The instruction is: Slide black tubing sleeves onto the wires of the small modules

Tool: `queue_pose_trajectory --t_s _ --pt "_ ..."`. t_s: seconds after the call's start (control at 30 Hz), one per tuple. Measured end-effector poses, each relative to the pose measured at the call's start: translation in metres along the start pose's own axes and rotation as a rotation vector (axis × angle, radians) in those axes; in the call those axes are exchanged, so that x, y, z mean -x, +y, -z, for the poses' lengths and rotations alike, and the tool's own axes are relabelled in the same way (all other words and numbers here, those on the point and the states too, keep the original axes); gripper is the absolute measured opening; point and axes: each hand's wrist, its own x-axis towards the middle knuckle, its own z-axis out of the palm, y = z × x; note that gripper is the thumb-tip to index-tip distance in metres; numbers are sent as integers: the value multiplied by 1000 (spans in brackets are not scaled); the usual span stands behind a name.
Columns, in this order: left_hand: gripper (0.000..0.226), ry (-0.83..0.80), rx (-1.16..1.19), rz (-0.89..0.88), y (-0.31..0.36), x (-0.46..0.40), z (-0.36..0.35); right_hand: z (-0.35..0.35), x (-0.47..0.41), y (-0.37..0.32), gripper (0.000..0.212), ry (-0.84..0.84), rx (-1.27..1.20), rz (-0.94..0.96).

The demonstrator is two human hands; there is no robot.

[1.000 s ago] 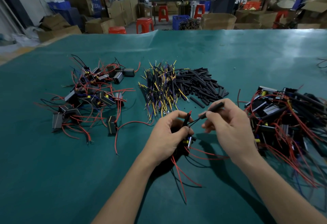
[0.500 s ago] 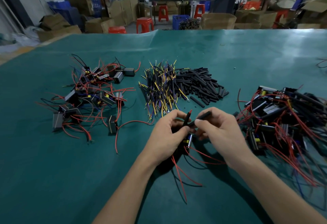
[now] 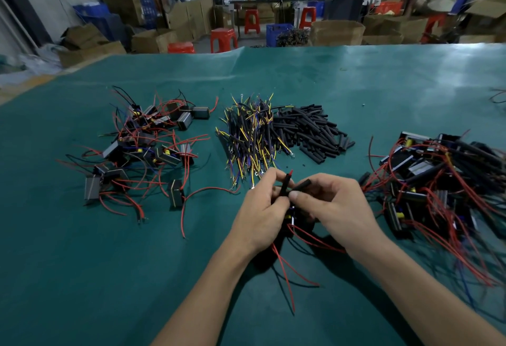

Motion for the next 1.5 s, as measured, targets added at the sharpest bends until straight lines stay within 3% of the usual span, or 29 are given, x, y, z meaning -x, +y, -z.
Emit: queue_pose_trajectory --t_s 0.2,0.4,0.57,0.77,1.27,1.33,1.4,1.5 --pt "27 -20 8 14 2 0 0 13 -3 -6 10 104 -206 37" --pt "11 -14 -14 -30 3 1 -1 9 0 -8 17 135 -274 32" --pt "10 -15 -23 -37 2 1 0 10 1 -12 15 161 -254 49" --pt "9 -32 39 -2 0 1 0 18 -3 -11 14 118 -23 106" --pt "19 -73 -12 -11 3 -2 -2 21 -7 -11 13 154 -107 102" --pt "19 -74 -11 -7 2 -2 -3 19 -6 -11 10 260 7 170" --pt "15 -82 -3 -16 4 -1 -4 17 -2 -15 5 324 331 318" --pt "11 -80 -25 -75 5 1 -4 7 4 -15 24 249 584 466"
